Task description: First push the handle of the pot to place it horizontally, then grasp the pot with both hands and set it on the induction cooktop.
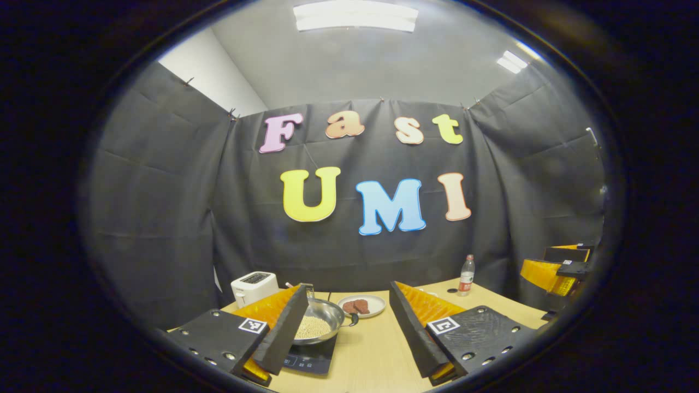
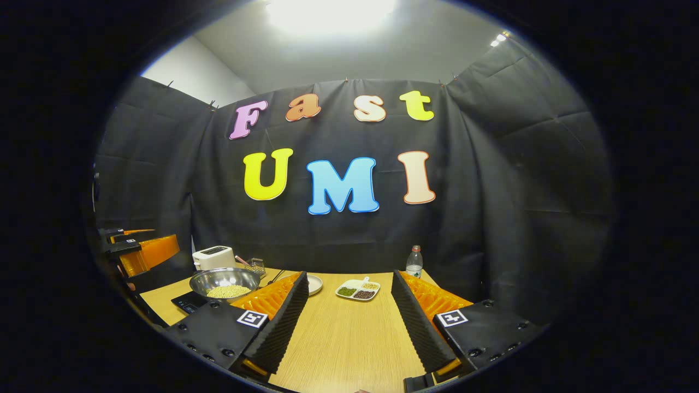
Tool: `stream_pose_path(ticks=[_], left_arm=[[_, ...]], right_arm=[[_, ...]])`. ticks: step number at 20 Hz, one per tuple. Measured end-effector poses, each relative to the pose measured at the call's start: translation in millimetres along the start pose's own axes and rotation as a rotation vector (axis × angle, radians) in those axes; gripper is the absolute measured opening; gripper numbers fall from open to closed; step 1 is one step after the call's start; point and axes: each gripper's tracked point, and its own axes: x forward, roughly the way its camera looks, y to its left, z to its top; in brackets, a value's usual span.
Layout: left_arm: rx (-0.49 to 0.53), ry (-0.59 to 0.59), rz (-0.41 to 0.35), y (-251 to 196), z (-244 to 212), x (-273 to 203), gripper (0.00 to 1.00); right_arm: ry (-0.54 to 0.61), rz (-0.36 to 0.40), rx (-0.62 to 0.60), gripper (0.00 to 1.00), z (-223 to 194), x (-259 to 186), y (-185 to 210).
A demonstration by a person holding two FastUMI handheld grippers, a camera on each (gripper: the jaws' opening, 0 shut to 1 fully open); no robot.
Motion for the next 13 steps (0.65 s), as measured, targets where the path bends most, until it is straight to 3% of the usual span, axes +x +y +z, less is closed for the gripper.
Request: stream_pose_path(ticks=[1, 9, 10, 12, 13], left_arm=[[-0.003, -0.001, -0.003, 0.4, -0.3, -4.4, 0.88], [-0.002, -0.016, -0.020, 24.8, 9.5, -35.9, 0.89], [0.000, -0.018, -0.021, 29.3, 9.7, -38.6, 0.89], [-0.001, -0.025, -0.019, 36.3, 11.6, -43.9, 0.90], [-0.004, -0.028, -0.015, 40.2, 12.5, -46.5, 0.90]], right_arm=[[-0.001, -0.005, -0.001, 0.93, -0.1, -5.0, -0.1], [-0.039, -0.054, -0.005, 0.93, 11.3, -38.4, 16.1], [-0.043, -0.060, -0.005, 0.96, 12.7, -41.4, 19.4], [-0.056, -0.064, -0.014, 0.93, 17.1, -50.5, 24.7], [-0.058, -0.068, -0.022, 0.96, 17.4, -53.3, 25.3]])
